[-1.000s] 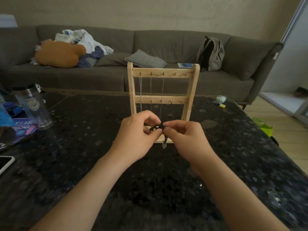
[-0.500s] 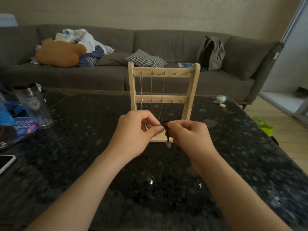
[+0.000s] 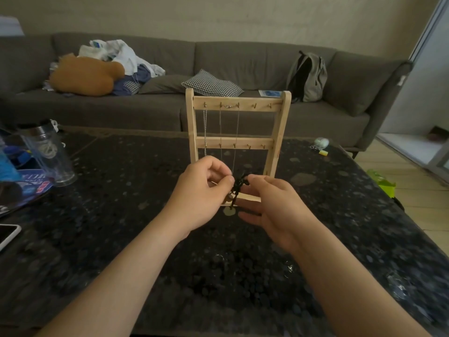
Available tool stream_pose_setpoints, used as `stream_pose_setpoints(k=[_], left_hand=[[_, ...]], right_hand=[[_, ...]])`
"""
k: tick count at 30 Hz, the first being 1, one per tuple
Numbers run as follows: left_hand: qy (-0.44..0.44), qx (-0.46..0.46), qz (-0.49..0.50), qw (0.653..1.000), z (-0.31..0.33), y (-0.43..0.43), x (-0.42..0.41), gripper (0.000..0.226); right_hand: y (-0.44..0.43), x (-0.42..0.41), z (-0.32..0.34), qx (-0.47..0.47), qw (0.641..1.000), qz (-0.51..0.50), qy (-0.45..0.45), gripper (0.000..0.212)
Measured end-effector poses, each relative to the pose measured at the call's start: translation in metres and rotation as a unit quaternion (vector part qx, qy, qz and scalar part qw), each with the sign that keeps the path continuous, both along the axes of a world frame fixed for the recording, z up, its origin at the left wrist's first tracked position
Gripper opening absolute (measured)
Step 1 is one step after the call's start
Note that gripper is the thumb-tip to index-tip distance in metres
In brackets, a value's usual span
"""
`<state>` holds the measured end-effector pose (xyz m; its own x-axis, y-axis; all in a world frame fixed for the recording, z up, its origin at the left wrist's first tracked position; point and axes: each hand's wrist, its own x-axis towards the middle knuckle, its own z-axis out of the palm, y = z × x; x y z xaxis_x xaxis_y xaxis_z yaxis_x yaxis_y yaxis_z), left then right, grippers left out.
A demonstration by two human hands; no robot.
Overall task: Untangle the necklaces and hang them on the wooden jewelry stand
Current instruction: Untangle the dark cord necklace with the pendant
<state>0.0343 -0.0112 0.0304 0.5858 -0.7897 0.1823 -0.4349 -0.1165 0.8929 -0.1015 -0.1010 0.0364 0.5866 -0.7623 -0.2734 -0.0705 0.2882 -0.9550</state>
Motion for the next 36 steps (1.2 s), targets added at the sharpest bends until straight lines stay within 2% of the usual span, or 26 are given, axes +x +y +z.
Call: stream_pose_setpoints(k=[4, 7, 10, 13, 18, 20, 23, 29, 36], left_hand=[[-0.028, 0.021, -0.009, 0.999, 0.002, 0.002, -0.002, 0.020], [0.001, 0.031, -0.023, 0.999, 0.005, 0.005, -0.003, 0.017], [-0.018, 0.049, -0.045, 0.998, 0.005, 0.007, -0.001, 0.010], [-0.036, 0.074, -0.041, 0.996, 0.003, 0.006, 0.001, 0.013], [-0.012, 0.067, -0.028, 0.997, 0.004, 0.004, 0.003, 0.018], [-0.016, 0.058, -0.017, 0.998, 0.004, 0.005, 0.004, 0.022], [-0.018, 0.062, -0.010, 0.998, 0.002, 0.004, 0.004, 0.027], [0.031, 0.065, -0.016, 0.997, 0.002, 0.002, 0.006, 0.029], [0.103, 0.074, -0.038, 0.991, 0.007, 0.003, 0.007, 0.024]], right_hand=[[0.000, -0.001, 0.000, -0.013, 1.000, 0.002, -0.004, 0.013], [-0.001, -0.001, -0.003, -0.030, 1.000, 0.008, 0.003, 0.016], [-0.002, -0.001, -0.006, -0.028, 0.999, 0.018, 0.004, 0.019], [-0.002, -0.002, -0.007, -0.029, 0.999, 0.022, 0.009, 0.020], [-0.004, -0.003, -0.004, -0.031, 0.999, 0.009, 0.021, 0.012], [-0.007, -0.004, -0.004, -0.054, 0.998, 0.019, 0.034, 0.013], [-0.008, -0.005, -0.006, -0.117, 0.990, 0.028, 0.078, 0.025], [-0.007, -0.005, -0.009, -0.215, 0.971, 0.009, 0.109, 0.013], [-0.008, -0.007, -0.007, -0.197, 0.978, 0.025, 0.067, 0.011]])
